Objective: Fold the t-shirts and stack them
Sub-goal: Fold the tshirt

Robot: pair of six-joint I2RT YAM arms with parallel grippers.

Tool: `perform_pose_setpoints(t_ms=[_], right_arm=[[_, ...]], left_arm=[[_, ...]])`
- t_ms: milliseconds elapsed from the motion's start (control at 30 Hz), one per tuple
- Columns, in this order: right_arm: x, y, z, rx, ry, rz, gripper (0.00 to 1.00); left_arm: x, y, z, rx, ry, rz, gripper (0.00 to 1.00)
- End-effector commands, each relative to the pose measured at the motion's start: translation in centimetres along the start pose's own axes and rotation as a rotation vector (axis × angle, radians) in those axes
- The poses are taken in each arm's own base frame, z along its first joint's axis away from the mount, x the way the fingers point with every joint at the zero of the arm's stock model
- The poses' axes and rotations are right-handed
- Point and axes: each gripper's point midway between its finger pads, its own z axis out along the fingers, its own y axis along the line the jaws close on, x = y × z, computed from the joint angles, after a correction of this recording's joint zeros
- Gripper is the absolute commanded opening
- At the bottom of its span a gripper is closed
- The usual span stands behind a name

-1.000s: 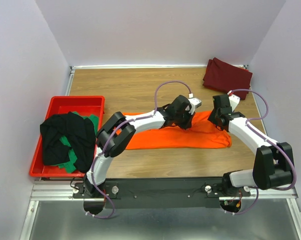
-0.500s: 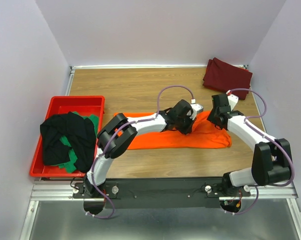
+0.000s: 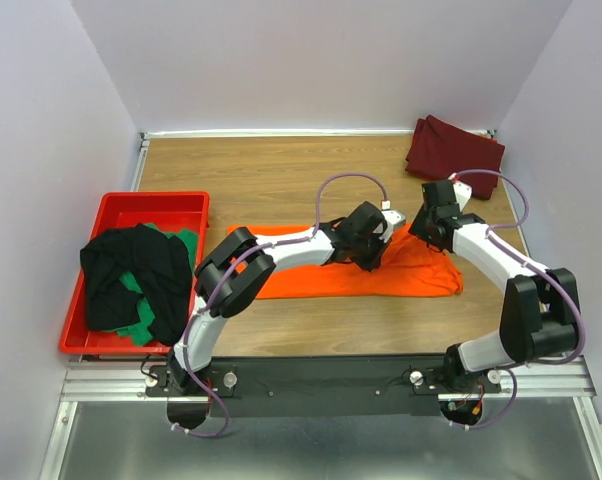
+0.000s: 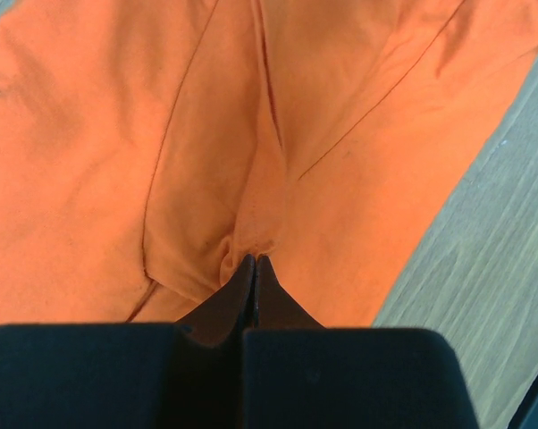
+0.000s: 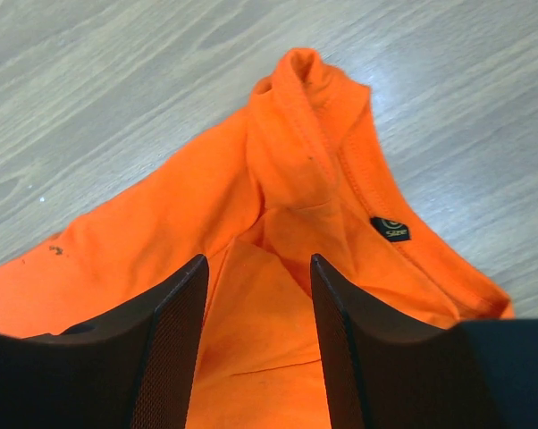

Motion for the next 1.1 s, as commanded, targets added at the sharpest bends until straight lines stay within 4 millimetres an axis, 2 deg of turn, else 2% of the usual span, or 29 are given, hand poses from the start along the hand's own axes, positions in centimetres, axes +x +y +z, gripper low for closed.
perform_pose_setpoints(t_ms=[0, 233, 467, 567, 667, 767, 867, 1067], right_arm=[[0.6, 0.7, 0.6, -0.029, 0.043, -0.012, 0.57], [1.6, 0.7, 1.4, -0.025, 0.073, -0.014, 0.58], [2.1, 1.1, 1.3, -0.048, 0.09, -0.009, 0.55], [2.5, 1.1, 0.9, -0.068, 0.102, 0.001, 0.42], [2.5, 1.0, 0.1, -0.087, 0.093, 0.008, 0.37], [2.8, 0.7, -0.6, -0.1, 0.088, 0.01, 0.17], [3.1, 0.4, -1.4, -0.12, 0.082, 0.014, 0.06], [4.6, -0.3, -2.9, -0.14, 0.113, 0.027, 0.02]], left_arm=[[1.4, 0.3, 0.6, -0.026, 0.041, 0.015, 0.0], [2.0, 0.4, 0.9, -0.03, 0.058, 0.015, 0.0], [2.2, 0.7, 1.0, -0.044, 0.063, 0.014, 0.0], [2.3, 0.6, 1.0, -0.043, 0.066, 0.012, 0.0], [2.3, 0.7, 1.0, -0.046, 0.066, 0.014, 0.0], [2.1, 0.7, 0.8, -0.052, 0.065, 0.011, 0.0], [1.7, 0.6, 0.4, -0.054, 0.055, 0.015, 0.0], [1.3, 0.8, 0.0, -0.076, 0.051, 0.006, 0.0]])
